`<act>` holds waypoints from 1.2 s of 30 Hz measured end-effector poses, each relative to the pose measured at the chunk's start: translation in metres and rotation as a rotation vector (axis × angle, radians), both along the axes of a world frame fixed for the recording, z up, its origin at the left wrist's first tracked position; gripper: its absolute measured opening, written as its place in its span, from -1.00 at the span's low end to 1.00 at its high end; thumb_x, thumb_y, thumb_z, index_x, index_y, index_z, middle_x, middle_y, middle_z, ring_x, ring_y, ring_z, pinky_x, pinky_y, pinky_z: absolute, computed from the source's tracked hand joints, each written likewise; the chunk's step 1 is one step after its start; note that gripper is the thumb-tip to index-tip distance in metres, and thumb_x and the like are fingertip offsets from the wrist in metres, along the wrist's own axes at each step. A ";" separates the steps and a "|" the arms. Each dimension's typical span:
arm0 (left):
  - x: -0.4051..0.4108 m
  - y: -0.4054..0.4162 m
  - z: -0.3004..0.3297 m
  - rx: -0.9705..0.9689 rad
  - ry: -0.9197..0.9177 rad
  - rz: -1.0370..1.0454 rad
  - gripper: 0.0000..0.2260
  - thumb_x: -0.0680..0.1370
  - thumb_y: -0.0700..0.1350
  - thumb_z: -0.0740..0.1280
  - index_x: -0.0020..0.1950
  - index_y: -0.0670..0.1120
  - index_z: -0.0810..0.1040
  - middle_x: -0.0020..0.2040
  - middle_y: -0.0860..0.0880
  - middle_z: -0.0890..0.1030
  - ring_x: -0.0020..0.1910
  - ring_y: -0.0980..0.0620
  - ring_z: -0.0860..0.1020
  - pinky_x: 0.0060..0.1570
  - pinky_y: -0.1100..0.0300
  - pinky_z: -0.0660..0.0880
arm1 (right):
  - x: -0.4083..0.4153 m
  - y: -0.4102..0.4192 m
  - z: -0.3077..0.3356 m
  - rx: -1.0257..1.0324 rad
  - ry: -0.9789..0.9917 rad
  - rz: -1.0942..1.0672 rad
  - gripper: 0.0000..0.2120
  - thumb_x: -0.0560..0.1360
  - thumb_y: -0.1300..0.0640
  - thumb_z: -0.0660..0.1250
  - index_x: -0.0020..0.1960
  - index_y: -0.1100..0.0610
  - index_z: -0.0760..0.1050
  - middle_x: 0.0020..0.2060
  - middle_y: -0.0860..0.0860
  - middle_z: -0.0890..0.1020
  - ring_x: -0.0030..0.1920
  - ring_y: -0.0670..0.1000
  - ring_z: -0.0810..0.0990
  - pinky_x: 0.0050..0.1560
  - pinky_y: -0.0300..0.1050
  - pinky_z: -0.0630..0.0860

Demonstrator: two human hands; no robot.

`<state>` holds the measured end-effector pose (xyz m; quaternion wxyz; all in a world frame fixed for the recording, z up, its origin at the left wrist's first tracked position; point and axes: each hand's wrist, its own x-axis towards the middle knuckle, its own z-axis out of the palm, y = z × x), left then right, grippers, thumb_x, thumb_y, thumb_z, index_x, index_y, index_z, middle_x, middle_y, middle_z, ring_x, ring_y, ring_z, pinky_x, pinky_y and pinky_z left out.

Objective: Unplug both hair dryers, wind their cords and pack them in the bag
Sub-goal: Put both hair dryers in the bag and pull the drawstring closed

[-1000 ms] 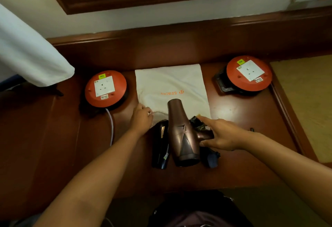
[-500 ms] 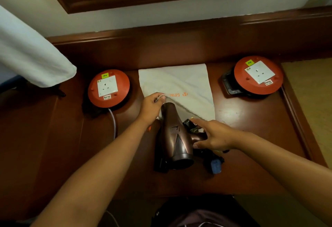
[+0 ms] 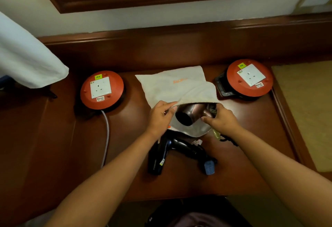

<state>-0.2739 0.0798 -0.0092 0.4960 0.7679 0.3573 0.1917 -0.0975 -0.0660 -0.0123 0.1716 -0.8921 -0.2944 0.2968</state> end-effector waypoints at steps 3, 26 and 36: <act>0.003 -0.011 -0.004 0.067 0.003 -0.004 -0.76 0.58 -0.20 0.30 0.24 -0.18 0.58 -0.13 -0.06 0.49 -0.17 0.11 0.47 -0.17 0.50 0.37 | -0.004 0.010 -0.007 0.022 -0.010 -0.136 -0.43 0.36 -0.11 0.47 0.22 0.18 0.39 0.15 0.13 0.55 0.15 0.19 0.52 0.06 0.02 0.49; -0.003 -0.096 -0.045 0.458 0.720 -0.659 -0.46 0.60 -0.10 0.15 0.55 -0.16 0.07 0.57 -0.14 0.04 0.55 -0.11 -0.05 0.49 0.03 -0.16 | -0.049 -0.059 -0.054 0.002 -0.280 0.182 -0.31 0.42 -0.11 0.39 0.44 -0.03 0.16 0.24 0.12 0.43 0.19 0.14 0.45 0.12 0.04 0.50; 0.022 -0.100 -0.052 0.384 0.960 -0.662 -0.45 0.61 0.18 0.06 0.46 -0.16 0.27 0.37 -0.17 0.39 0.34 -0.18 0.31 0.33 -0.02 0.20 | -0.053 -0.052 -0.070 0.091 -0.142 0.176 -0.19 0.47 0.06 0.38 0.52 -0.17 -0.05 0.22 0.15 0.38 0.12 0.12 0.46 0.07 -0.04 0.50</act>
